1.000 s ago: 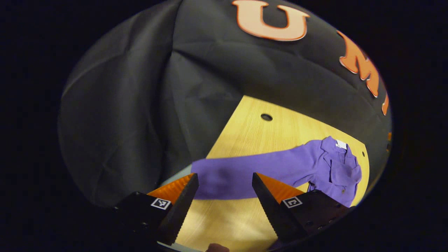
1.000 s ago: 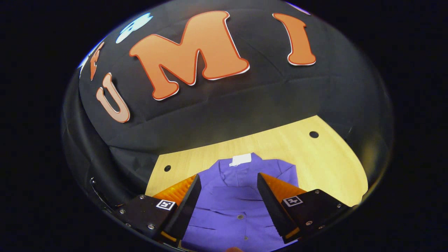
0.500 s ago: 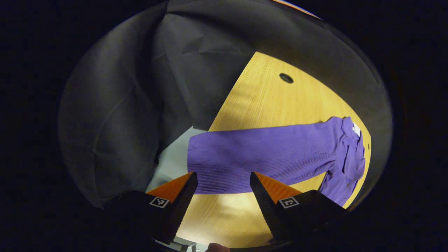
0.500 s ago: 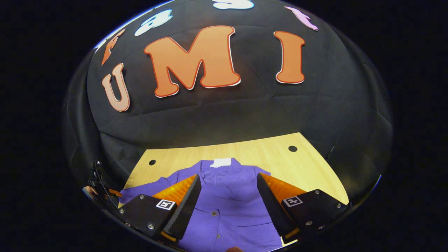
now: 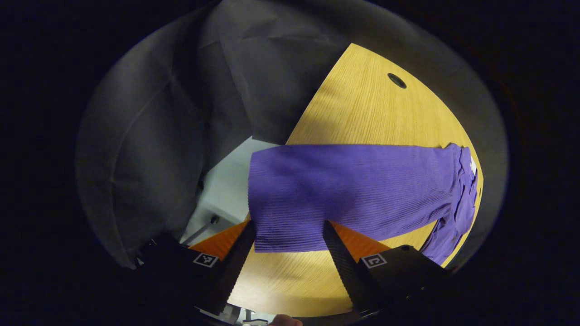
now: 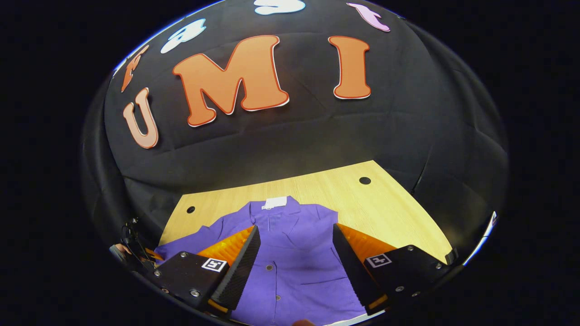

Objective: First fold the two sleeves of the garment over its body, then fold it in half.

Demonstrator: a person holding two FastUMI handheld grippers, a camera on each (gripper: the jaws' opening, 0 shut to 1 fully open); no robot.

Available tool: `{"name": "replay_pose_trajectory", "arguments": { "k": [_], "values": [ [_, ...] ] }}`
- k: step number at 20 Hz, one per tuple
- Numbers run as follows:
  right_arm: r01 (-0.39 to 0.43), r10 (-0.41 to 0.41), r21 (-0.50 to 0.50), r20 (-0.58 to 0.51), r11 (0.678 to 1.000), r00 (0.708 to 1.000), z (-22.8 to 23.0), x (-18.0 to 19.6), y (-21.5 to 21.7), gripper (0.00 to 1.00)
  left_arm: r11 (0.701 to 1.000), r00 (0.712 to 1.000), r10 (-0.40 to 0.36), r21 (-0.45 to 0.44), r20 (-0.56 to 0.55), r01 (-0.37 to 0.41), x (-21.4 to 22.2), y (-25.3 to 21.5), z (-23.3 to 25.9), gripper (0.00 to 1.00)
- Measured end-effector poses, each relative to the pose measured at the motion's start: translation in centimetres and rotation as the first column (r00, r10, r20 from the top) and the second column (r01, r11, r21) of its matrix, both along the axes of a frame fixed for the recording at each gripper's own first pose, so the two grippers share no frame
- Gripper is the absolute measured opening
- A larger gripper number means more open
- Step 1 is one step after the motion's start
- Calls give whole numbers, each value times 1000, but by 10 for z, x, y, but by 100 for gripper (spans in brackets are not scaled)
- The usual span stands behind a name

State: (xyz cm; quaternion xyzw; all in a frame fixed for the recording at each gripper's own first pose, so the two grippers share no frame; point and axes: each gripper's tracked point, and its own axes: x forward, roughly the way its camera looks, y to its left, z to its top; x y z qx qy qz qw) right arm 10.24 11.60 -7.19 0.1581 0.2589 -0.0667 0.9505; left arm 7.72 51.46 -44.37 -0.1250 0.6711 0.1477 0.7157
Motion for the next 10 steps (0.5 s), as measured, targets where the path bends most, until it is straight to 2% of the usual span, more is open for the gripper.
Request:
{"name": "replay_pose_trajectory", "arguments": {
  "k": [3,5,7,10],
  "values": [
    [-19,19,-6,1,1000,1000,0,-2,0,96,999,1000,-1,40,-31,2,1,2,6,95],
    [-22,22,15,12,1000,1000,2,-1,-2,96,999,998,-21,43,-52,23,-1,-1,1,83],
    [-28,27,47,32,999,999,5,5,-2,96,999,999,-18,37,-43,20,4,-12,1,65],
    [-32,28,53,57,998,998,9,1,-12,96,999,999,-42,26,-8,42,15,-20,2,14]
  ]
}}
